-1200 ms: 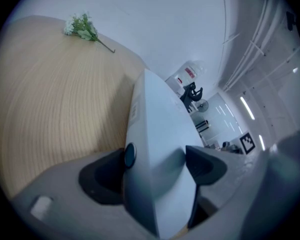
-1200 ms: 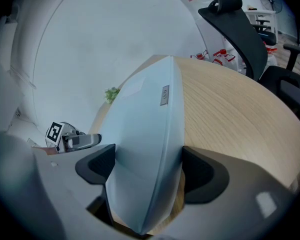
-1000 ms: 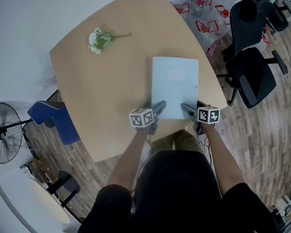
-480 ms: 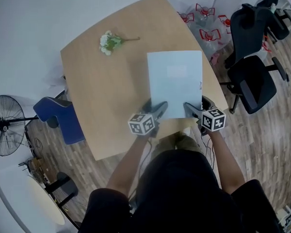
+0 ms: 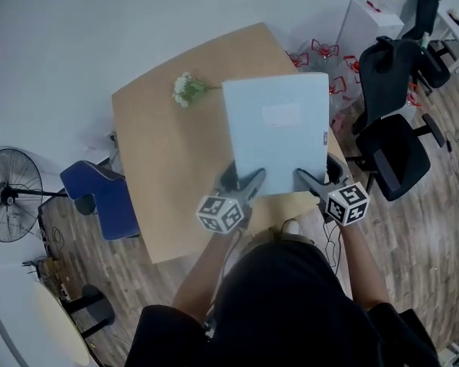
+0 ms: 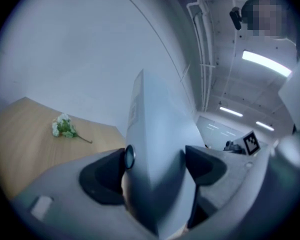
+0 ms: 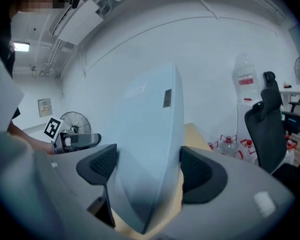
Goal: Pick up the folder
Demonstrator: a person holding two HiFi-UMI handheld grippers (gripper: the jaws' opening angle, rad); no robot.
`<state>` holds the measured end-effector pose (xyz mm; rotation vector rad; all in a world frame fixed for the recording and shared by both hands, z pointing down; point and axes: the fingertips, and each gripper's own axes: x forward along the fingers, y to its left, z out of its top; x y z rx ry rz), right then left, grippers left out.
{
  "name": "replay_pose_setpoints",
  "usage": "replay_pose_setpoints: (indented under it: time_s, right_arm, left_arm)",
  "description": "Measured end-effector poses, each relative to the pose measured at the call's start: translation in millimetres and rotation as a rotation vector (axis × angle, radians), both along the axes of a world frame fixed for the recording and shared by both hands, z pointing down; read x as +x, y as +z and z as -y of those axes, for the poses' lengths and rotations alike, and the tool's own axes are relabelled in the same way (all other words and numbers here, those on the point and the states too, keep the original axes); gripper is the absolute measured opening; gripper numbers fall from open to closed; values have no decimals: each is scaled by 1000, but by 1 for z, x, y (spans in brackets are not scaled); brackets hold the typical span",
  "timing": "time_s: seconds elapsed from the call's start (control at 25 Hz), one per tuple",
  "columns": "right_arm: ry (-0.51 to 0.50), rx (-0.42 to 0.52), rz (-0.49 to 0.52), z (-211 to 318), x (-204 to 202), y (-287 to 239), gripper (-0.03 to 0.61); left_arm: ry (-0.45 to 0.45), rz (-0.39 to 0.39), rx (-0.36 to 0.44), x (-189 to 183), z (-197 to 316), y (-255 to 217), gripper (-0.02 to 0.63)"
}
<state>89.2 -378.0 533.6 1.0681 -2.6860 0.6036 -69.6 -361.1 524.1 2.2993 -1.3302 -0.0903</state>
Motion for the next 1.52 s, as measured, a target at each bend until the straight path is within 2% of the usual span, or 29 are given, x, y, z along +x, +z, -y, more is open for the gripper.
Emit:
replay_pose_setpoints:
  time_s: [0.16,0.32,0.56,0.72,1.04,1.52]
  right_arm:
    - [-28,99,-7,5,-14,-47,400]
    - [-41,149,23,9,-27,-80,400]
    - [-85,227,5,9,-38,-113,400]
    - [-99,275,6,11,-49,-131,400]
    - [-127,340,5,15,-63,-156,399]
    - [-133,339,15,14,-61,-158,393]
  left_arm:
    - [-5,28,99,-13,1,-46,381]
    - [-26,68,173,-25,2,-84,381]
    - [-43,156,248,-32,-6,-123,382]
    - [-70,156,271,-41,-8,-138,382]
    - [-115,97,269,-56,-8,-151,380]
    - [-126,112,264,-53,-10,-157,381]
